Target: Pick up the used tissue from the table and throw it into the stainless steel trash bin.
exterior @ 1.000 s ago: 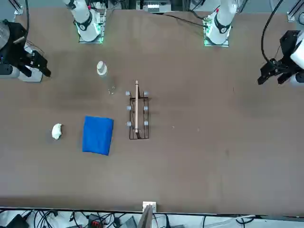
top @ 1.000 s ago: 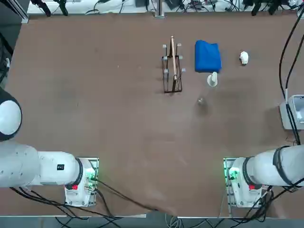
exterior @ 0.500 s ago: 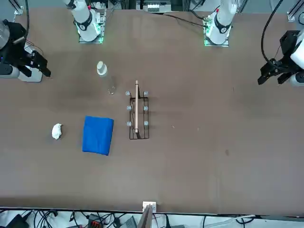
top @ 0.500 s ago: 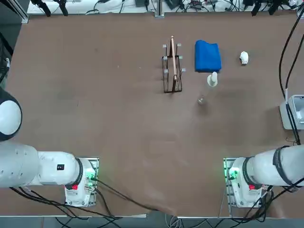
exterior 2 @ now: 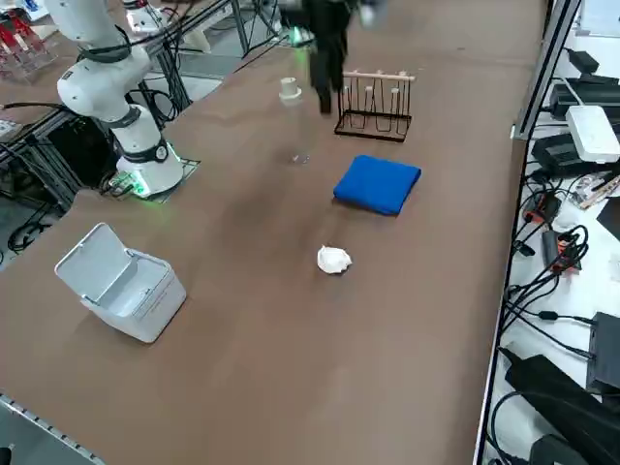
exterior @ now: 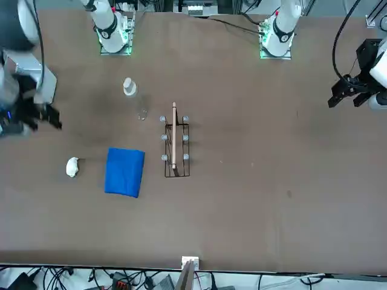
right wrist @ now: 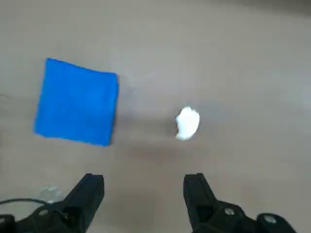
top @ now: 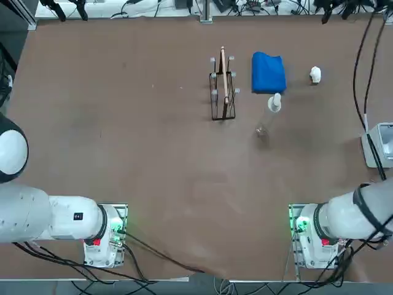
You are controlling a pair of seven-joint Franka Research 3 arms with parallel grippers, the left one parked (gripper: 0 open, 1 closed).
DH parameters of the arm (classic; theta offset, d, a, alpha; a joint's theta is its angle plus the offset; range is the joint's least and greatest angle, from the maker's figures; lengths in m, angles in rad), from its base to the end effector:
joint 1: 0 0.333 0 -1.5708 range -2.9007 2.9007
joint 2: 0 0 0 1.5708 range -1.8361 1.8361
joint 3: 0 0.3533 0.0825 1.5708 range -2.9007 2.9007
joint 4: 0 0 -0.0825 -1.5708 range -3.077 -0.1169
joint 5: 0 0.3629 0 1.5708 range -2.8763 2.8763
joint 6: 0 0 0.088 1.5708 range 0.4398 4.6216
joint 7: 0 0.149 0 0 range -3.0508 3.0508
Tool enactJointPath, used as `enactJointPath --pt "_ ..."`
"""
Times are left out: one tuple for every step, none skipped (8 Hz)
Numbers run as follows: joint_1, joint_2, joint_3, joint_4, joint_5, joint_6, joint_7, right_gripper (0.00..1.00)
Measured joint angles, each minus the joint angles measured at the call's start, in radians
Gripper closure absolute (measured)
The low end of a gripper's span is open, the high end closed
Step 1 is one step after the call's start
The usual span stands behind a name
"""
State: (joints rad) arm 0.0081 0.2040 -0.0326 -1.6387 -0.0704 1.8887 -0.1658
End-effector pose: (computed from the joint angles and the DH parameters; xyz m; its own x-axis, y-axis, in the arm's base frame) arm 0.6186 -0.0217 0.4999 0.9861 0.1631 0.0323 0.1601 -0.9838 0.0808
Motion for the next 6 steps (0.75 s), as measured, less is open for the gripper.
enactJointPath --pt "-0.02 0.083 -0.001 -0.001 0.0 0.095 -0.063 0.0" --pt "-0.032 0.161 -0.002 0.0 -0.003 0.171 -0.12 0.0" --pt "-0.041 0.23 -0.003 0.001 -0.004 0.224 -0.178 0.0" --pt "-0.052 0.279 -0.004 0.002 -0.005 0.248 -0.218 0.0" --pt "-0.07 0.306 -0.005 0.0 -0.006 0.25 -0.236 0.0" --pt "-0.094 0.316 -0.007 -0.011 -0.007 0.249 -0.241 0.0"
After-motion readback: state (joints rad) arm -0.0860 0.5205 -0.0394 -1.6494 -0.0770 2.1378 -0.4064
